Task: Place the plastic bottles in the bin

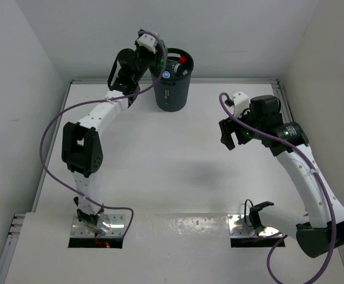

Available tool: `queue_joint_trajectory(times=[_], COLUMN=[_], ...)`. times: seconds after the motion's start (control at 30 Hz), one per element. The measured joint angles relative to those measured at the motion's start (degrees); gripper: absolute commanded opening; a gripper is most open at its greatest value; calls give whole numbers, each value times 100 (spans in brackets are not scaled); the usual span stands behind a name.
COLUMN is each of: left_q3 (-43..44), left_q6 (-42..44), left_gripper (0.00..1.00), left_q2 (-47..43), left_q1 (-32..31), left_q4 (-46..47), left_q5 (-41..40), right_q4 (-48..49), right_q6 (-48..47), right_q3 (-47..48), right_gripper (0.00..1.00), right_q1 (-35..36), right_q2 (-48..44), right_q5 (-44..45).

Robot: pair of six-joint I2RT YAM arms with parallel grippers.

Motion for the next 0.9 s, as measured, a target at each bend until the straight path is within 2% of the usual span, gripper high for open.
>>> queue_joint_trajectory(times=[0.2, 0.27, 0.3, 0.33, 0.4, 0.43, 0.63, 0.7, 0.83, 0.9], left_q3=[-603, -682, -713, -713, -713, -713, -455, 127, 1921, 2243], left_q6=[1305, 1589, 1714, 1814, 1908, 1934, 1674, 1403, 684, 409], left_gripper=[0, 25, 40, 83, 97, 100, 100, 100, 100, 100], left_q2=[-9, -9, -9, -9, -11, -11, -66, -63, -144, -470], left_q1=[-417, -546, -601, -623, -682, -702, -734, -732, -608, -476], left_q4=[424, 398, 378, 332, 210, 136, -776, -1523, -2761, -3198], left_q5=[-608, -734, -793, -828, -863, -887, -940, -988, -916, -802], right_q4=[0, -2, -2, -2, -2, -2, -20, -55, -57, -59], right_q6=[0, 0, 0, 0, 0, 0, 0, 4, 33, 59], right_q3=[0, 0, 0, 0, 0, 0, 17, 83, 295, 402], right_gripper=[80, 80, 80, 80, 80, 80, 81, 82, 84, 85], right_q1=[0, 0, 0, 0, 0, 0, 0, 0, 0, -2], right_q2=[-157, -173, -173, -173, -173, -173, -133, -83, -9, -2], right_q5=[9, 9, 9, 9, 9, 9, 9, 7, 7, 7])
